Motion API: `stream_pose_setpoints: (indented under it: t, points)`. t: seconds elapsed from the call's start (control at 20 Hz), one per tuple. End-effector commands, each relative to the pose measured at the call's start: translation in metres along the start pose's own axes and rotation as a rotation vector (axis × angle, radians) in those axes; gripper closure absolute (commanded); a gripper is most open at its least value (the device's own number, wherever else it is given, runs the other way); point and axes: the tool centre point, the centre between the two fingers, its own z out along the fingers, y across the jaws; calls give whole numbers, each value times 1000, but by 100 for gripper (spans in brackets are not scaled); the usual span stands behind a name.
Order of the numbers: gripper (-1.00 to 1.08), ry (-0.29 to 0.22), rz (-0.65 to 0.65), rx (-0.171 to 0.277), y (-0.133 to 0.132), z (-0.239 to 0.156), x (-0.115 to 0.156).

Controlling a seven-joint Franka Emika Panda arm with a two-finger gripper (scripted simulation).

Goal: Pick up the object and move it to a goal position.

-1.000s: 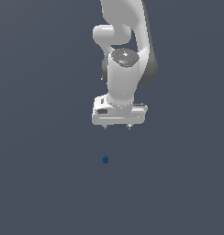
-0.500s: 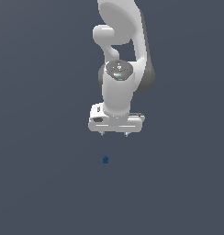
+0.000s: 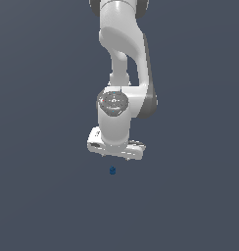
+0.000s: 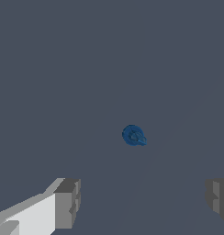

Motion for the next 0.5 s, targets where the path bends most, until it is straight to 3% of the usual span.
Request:
stream_pose_setpoints:
  t: [0.0, 0.45]
  points:
    - [-92, -6, 34, 3, 4, 10, 8]
    - [-92, -16, 93, 6, 12, 31, 20]
